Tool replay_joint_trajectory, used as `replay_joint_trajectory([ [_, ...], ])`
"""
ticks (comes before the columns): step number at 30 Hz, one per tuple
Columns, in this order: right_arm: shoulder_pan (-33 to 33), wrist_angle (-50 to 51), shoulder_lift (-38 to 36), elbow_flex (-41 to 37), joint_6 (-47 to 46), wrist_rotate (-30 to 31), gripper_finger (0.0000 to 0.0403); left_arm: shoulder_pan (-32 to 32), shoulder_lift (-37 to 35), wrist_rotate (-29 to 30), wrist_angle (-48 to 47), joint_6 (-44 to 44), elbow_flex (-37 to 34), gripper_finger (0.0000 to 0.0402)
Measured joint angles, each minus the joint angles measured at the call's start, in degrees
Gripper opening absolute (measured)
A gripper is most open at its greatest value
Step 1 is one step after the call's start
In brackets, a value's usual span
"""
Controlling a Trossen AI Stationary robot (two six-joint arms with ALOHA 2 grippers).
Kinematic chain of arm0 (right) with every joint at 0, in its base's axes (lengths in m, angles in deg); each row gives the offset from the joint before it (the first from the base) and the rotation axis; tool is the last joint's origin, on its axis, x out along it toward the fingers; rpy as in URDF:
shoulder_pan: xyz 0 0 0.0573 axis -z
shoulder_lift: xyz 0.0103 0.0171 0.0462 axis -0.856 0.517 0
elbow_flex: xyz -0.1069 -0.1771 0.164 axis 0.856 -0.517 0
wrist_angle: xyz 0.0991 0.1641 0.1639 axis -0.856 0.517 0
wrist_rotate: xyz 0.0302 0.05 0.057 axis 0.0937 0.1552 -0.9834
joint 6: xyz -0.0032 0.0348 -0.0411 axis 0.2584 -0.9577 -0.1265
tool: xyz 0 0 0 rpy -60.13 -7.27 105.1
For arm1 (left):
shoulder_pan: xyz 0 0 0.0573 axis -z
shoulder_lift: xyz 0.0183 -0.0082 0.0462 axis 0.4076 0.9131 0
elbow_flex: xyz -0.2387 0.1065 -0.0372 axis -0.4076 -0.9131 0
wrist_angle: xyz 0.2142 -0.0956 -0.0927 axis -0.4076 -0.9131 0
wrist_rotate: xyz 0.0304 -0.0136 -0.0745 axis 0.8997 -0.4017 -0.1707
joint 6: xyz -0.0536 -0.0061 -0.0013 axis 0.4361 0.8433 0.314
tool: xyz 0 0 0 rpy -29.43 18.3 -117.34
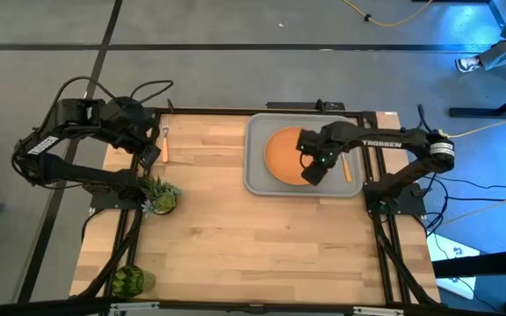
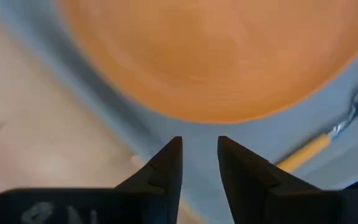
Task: Pick and place plate/cup/fork/spoon on tray
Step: Move the gray food tray to the center of the table
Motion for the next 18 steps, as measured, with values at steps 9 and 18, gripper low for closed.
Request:
replay_joint_trajectory([
  [9,-0.13,-1.46,0.00,-9.91,-3.32,-0.14,0.0106,0.00,0.00,0.00,0.01,0.00,0.00,0.0000],
  [18,-0.36,-12.33,0.00,-15.59,-3.60,-5.02,0.0106,0.00,0.00,0.00,0.03,0.00,0.00,0.0000],
])
